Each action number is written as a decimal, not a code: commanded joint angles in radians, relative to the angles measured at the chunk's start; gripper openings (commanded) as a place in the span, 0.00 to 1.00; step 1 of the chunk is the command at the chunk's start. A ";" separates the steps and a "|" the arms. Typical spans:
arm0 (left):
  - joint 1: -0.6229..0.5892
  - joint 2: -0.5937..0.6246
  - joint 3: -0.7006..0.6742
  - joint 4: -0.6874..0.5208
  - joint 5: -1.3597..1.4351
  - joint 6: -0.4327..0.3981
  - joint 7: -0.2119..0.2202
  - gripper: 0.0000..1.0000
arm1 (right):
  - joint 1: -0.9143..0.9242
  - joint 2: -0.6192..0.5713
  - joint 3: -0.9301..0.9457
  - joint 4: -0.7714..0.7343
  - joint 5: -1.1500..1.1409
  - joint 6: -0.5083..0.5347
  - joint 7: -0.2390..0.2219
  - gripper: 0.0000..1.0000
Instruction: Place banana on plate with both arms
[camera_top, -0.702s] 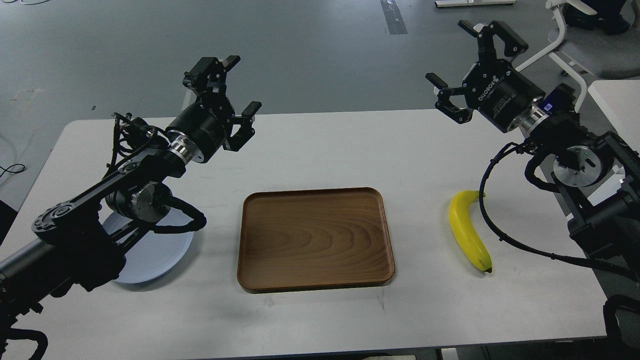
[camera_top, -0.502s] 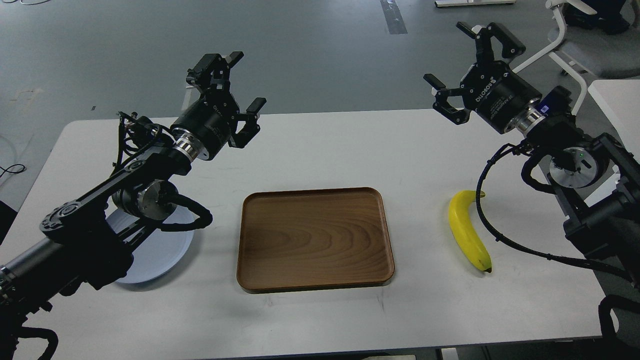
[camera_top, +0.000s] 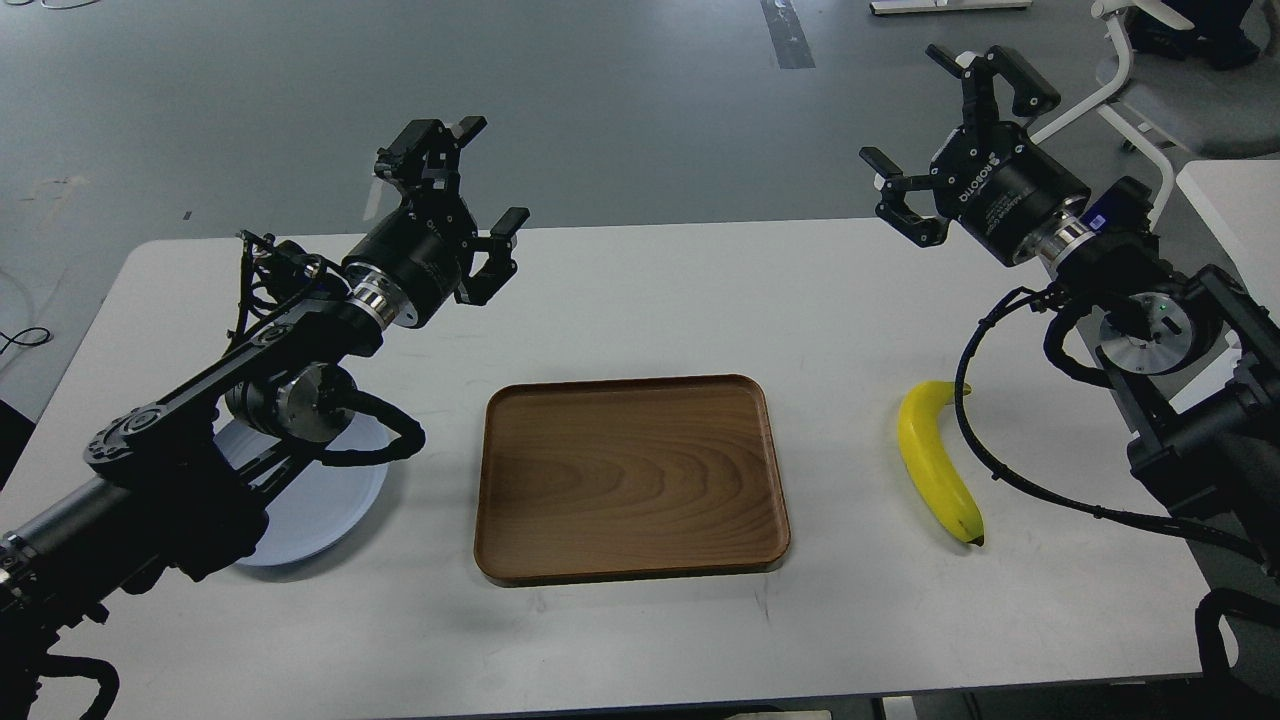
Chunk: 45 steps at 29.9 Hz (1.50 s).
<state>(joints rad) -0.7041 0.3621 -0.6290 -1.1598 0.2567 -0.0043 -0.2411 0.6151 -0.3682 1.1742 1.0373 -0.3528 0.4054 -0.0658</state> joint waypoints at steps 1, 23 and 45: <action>0.000 0.000 0.000 0.002 -0.002 -0.002 0.009 0.98 | 0.000 0.000 -0.007 0.000 0.000 0.000 0.000 1.00; -0.028 0.055 0.008 0.002 -0.007 -0.057 0.023 0.98 | 0.021 0.000 -0.042 0.000 -0.052 -0.049 -0.022 1.00; -0.017 0.077 -0.008 0.003 -0.050 -0.057 0.046 0.98 | 0.083 0.014 -0.100 0.000 -0.054 -0.057 -0.054 1.00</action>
<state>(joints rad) -0.7154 0.4372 -0.6383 -1.1593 0.1857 -0.0816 -0.1835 0.6962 -0.3528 1.0781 1.0369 -0.4066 0.3484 -0.1194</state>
